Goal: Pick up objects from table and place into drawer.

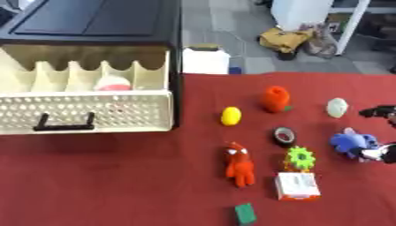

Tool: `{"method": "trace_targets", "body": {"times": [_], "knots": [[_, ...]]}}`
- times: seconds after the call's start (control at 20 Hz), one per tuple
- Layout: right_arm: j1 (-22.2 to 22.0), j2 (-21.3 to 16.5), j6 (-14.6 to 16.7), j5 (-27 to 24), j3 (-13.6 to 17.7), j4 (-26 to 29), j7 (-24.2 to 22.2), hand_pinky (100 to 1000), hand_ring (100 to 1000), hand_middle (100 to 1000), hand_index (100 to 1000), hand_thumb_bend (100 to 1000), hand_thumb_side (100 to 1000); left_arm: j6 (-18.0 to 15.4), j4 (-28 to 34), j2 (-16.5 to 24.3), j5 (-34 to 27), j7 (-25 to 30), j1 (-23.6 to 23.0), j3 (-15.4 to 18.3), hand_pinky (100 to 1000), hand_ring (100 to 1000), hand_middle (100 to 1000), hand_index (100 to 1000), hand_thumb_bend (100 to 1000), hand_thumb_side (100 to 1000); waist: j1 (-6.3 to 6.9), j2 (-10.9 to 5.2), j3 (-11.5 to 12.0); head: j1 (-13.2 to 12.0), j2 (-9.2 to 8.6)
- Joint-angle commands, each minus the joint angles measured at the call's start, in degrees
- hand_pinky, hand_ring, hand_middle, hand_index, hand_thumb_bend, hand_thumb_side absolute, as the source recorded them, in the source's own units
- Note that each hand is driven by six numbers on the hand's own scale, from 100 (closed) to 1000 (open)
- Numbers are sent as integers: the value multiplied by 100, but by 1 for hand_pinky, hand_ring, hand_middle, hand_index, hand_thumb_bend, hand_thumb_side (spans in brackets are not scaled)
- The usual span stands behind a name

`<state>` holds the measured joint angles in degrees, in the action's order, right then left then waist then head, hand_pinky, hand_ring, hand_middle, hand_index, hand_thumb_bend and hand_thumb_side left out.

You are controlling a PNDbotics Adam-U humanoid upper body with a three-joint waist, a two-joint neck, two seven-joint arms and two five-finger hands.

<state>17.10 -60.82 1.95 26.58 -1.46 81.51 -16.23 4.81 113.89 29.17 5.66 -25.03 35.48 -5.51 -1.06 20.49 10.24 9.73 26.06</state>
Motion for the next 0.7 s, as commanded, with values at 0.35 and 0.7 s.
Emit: {"method": "trace_targets", "body": {"times": [0.35,0.7], "knots": [[18,-255,104,-117,186,131,-212,823,917,851,951,402,443,-12,71,102,-37,-7,62,22,273,154,207,803,100,1000,-21,-105,11,-4,-82],[46,-226,30,18,150,20,4,818,915,852,952,393,453,-30,71,99,-59,-9,79,16,271,153,206,799,100,1000,-47,-76,57,19,-130]]}}
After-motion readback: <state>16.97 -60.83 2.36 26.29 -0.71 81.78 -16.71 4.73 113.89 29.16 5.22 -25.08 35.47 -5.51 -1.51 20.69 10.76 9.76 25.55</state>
